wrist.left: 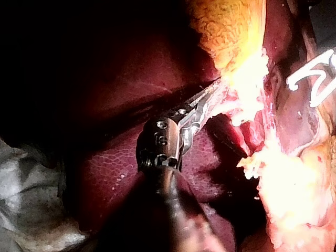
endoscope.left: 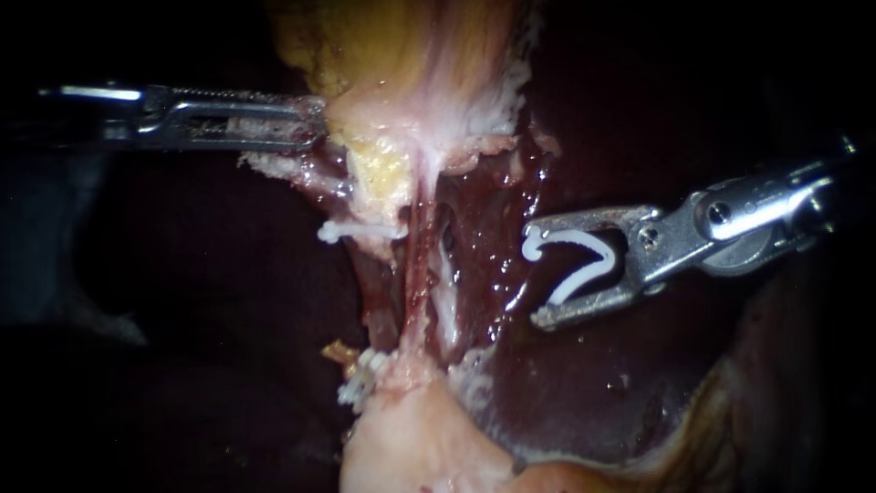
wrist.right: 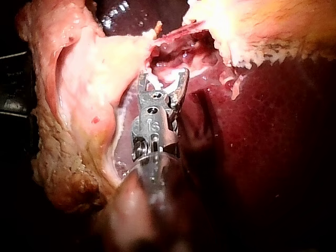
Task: Clipping first clip right tube
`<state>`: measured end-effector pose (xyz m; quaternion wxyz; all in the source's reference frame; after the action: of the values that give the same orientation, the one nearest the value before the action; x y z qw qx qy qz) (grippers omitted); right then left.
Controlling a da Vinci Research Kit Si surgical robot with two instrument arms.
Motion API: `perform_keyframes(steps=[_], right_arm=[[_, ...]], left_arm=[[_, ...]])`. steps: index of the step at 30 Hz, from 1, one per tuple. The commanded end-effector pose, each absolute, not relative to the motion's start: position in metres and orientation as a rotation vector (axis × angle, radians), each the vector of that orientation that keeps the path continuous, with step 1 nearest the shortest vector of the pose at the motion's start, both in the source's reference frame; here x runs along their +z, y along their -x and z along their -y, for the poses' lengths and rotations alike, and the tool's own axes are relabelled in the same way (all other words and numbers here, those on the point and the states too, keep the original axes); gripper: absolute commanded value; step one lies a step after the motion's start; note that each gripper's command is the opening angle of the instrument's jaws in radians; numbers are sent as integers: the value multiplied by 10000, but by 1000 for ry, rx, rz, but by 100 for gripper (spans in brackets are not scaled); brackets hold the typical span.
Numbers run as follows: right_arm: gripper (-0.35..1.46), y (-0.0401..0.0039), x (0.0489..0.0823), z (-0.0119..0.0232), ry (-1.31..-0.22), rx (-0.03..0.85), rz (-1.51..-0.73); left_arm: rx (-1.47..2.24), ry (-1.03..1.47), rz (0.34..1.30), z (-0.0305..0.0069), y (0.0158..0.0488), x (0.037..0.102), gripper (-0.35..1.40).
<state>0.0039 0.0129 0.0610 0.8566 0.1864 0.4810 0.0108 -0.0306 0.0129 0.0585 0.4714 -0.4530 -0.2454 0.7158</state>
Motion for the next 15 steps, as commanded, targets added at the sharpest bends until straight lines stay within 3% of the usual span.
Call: perform_keyframes(steps=[1,7,15], right_arm=[[50,-39,610,-129,-392,23,-1011],[50,-39,610,-129,-391,23,-1011],[50,-39,610,-129,-391,23,-1011]], left_arm=[[1753,1110,601,-129,306,585,-35],[1753,1110,612,-134,299,579,-35],[1699,1140,601,-166,268,535,-35]])
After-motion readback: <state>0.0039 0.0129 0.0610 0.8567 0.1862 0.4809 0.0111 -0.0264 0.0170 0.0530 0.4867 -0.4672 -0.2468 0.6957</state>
